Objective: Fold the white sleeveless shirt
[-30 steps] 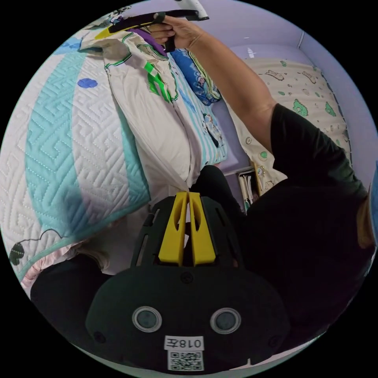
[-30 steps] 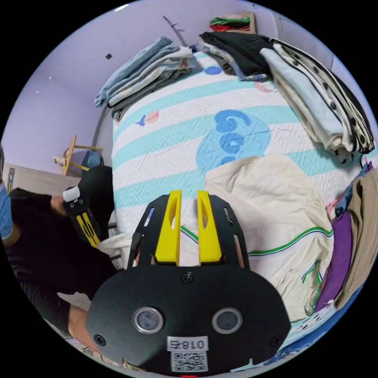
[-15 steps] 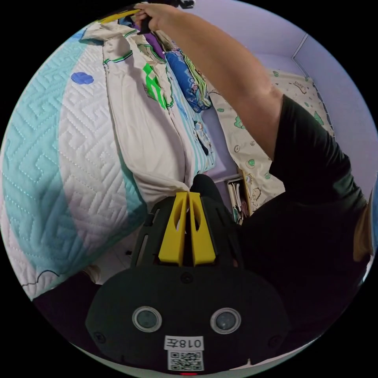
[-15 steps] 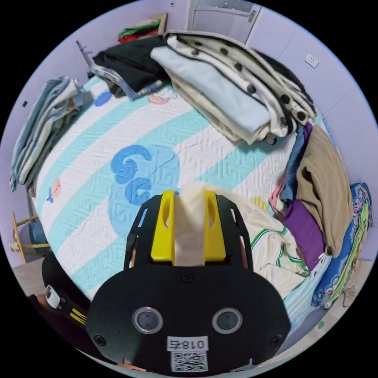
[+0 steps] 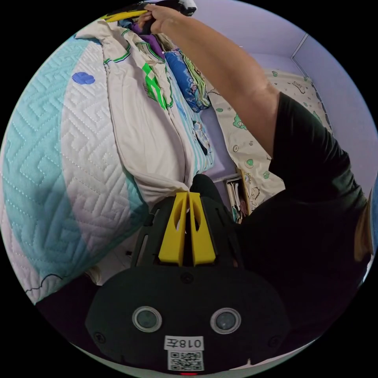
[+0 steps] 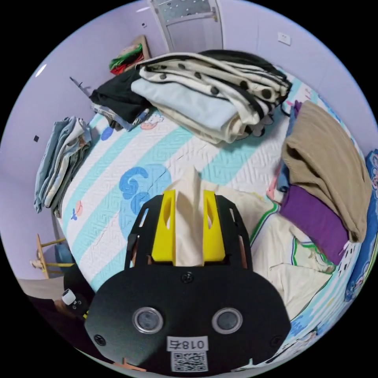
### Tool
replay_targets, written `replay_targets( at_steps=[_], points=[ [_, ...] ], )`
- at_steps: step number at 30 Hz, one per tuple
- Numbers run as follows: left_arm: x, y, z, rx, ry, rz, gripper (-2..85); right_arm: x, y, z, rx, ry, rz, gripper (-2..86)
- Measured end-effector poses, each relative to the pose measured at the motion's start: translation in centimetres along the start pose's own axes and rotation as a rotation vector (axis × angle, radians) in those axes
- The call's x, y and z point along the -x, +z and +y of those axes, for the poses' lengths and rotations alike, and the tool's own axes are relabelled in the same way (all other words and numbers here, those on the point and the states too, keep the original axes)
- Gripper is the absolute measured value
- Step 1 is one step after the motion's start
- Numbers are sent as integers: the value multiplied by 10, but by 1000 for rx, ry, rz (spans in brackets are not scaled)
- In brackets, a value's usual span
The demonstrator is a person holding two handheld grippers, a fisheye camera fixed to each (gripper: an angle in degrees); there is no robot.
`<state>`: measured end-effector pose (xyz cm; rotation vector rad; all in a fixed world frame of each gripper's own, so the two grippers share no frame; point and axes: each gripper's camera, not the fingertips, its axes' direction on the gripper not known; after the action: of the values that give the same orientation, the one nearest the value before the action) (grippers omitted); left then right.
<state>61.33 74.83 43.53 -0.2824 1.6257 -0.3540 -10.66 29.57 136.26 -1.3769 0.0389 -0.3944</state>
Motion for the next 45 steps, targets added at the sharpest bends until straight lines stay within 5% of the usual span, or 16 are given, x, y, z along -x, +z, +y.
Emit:
replay_targets(
  at_steps=[4,13,26,30,36,41,45],
  points=[
    [-2,1,0,0,9,-4,-10,28,-34,32,-118,-90,92,116],
    [-7,-4,1,-31,16,21,-10,101,-6,61,116,-381,139,160],
    [-26,-3,-1,-35,41,43,-10,54,-43,70,210,-510,54,17],
    [-42,-4,1,-43,52,32,-10,26,-77,66,158,-368,-52,3],
    [-83,-1,4,-48,55,-55,-10,-68,-176,117,-191,45,-182,3],
    [-143,39,-23,84,135,-185,-10,-189,-230,255,-518,416,-385,3],
    [-162,106,-54,244,150,-306,-10,-252,-212,341,-539,599,-404,3]
  ],
)
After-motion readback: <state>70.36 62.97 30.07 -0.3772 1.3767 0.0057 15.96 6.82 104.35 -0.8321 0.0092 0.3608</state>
